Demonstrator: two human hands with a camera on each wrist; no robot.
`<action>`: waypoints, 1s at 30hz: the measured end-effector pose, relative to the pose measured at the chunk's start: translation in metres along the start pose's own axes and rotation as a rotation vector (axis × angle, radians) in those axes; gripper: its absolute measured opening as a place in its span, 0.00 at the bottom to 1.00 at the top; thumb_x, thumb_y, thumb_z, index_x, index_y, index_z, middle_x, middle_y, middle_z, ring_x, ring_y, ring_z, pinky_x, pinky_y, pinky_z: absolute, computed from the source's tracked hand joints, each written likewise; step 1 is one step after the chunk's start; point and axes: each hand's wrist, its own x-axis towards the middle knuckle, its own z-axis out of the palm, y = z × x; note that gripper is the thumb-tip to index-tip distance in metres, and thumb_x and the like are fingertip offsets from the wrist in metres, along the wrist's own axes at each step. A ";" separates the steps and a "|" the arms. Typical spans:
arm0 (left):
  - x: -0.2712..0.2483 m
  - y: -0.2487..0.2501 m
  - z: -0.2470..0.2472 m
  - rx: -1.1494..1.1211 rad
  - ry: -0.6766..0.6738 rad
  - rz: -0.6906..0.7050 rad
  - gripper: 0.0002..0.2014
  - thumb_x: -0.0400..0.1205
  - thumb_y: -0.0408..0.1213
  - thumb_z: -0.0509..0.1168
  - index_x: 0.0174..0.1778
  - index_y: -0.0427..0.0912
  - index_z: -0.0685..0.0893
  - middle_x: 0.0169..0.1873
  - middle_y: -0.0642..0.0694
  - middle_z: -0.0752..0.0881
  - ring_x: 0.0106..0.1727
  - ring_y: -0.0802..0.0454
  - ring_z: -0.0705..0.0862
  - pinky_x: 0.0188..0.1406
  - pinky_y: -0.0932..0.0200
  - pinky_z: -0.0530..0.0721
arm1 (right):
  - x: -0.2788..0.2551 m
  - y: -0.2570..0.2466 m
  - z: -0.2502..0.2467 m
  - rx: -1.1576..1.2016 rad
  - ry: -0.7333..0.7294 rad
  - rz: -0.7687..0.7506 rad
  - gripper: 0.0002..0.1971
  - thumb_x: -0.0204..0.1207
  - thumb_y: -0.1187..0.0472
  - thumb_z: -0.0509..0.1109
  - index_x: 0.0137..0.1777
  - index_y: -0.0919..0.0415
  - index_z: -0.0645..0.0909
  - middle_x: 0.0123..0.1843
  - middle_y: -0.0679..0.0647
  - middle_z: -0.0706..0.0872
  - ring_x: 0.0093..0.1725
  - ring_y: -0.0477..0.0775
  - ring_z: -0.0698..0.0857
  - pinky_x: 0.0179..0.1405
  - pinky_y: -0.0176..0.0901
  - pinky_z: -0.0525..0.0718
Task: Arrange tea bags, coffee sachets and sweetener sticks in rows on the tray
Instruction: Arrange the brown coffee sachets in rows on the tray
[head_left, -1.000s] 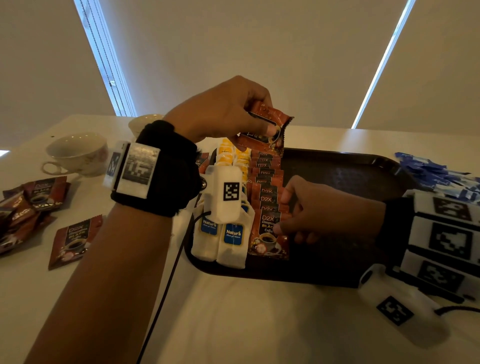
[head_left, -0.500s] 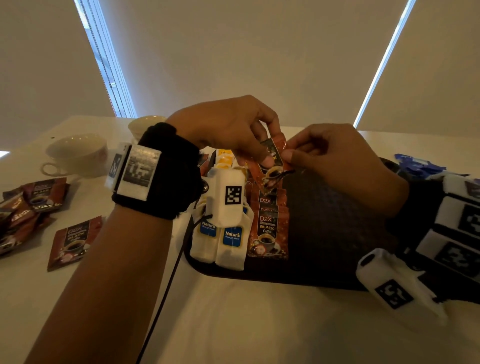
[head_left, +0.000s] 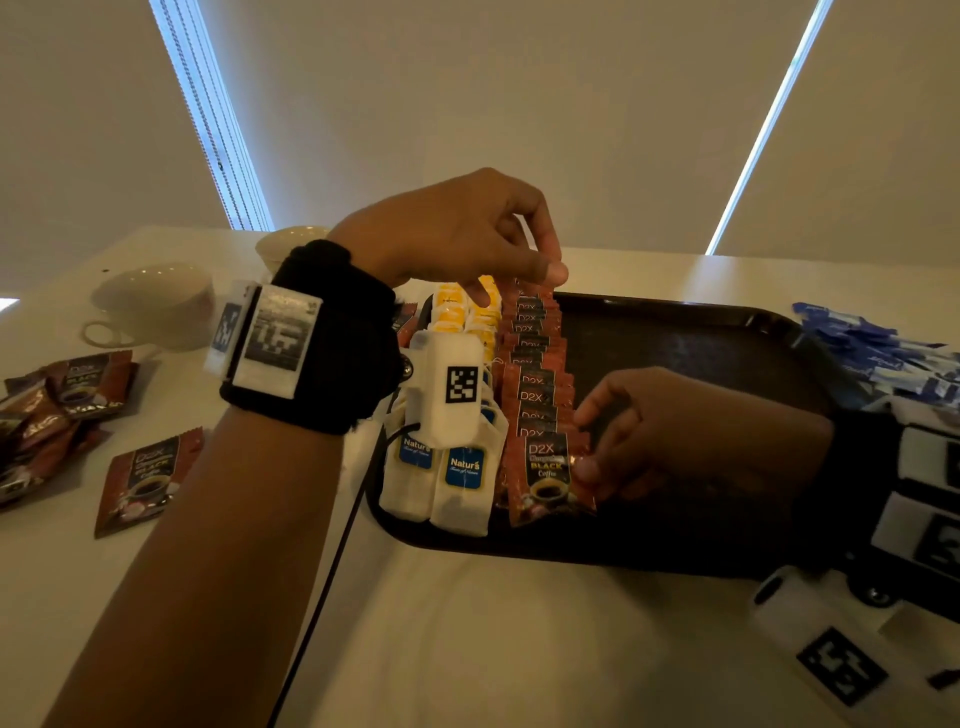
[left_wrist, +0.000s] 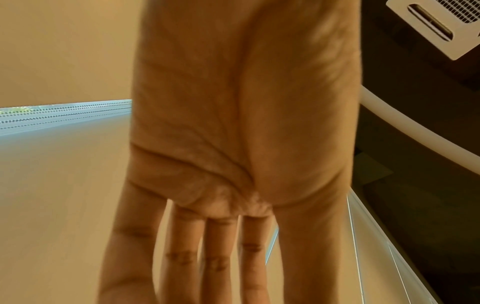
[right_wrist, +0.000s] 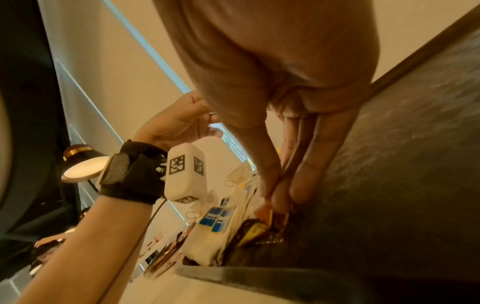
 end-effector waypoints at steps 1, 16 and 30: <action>0.000 0.000 0.000 0.003 0.000 0.002 0.13 0.77 0.44 0.70 0.55 0.43 0.81 0.40 0.49 0.89 0.37 0.59 0.88 0.35 0.63 0.88 | 0.000 0.001 0.002 -0.024 0.000 0.000 0.17 0.69 0.70 0.75 0.53 0.57 0.75 0.41 0.56 0.89 0.36 0.51 0.89 0.29 0.36 0.85; 0.001 -0.001 -0.001 -0.003 0.007 -0.002 0.13 0.76 0.44 0.70 0.53 0.43 0.82 0.38 0.49 0.89 0.34 0.60 0.88 0.30 0.68 0.86 | -0.004 -0.010 0.028 -0.600 -0.006 -0.330 0.09 0.70 0.54 0.76 0.43 0.49 0.77 0.37 0.40 0.76 0.34 0.29 0.77 0.28 0.22 0.73; 0.001 -0.005 -0.003 0.020 -0.019 -0.007 0.15 0.75 0.41 0.72 0.56 0.43 0.82 0.38 0.49 0.88 0.34 0.61 0.88 0.31 0.68 0.86 | 0.010 -0.010 0.032 -0.738 -0.079 -0.324 0.13 0.68 0.51 0.77 0.47 0.50 0.76 0.38 0.40 0.74 0.36 0.37 0.73 0.31 0.27 0.70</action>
